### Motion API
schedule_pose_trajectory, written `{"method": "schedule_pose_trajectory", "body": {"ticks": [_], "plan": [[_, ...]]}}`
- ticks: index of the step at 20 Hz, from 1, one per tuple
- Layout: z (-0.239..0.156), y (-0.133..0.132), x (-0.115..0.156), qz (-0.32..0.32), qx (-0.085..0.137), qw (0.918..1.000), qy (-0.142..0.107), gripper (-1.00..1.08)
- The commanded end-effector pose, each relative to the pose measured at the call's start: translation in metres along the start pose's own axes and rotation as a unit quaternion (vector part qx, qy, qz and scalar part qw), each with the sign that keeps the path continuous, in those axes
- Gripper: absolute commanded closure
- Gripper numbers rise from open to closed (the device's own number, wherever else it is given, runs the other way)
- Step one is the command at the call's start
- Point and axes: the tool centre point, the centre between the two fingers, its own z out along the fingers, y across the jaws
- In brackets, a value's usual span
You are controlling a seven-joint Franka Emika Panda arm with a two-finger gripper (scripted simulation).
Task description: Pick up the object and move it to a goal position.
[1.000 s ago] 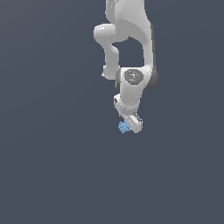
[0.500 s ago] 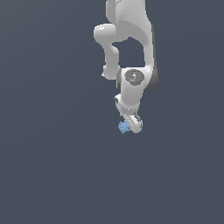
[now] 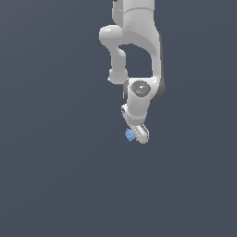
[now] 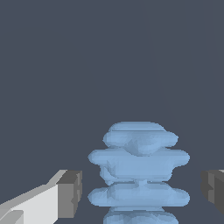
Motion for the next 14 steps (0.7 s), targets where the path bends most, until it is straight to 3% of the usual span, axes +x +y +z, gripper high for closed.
{"method": "schedule_pose_trajectory", "body": {"ticks": [1,7,8,14], "plan": [[0.0115,0.0004,0.0,0.001,0.0,1.0,0.0,-0.92],[0.0214,-0.0005,0.0001,0.001,0.0,1.0,0.0,-0.92],[0.0214,-0.0005,0.0001,0.001,0.0,1.0,0.0,1.08],[0.0214,-0.0005,0.0001,0.001,0.0,1.0,0.0,1.08]]}}
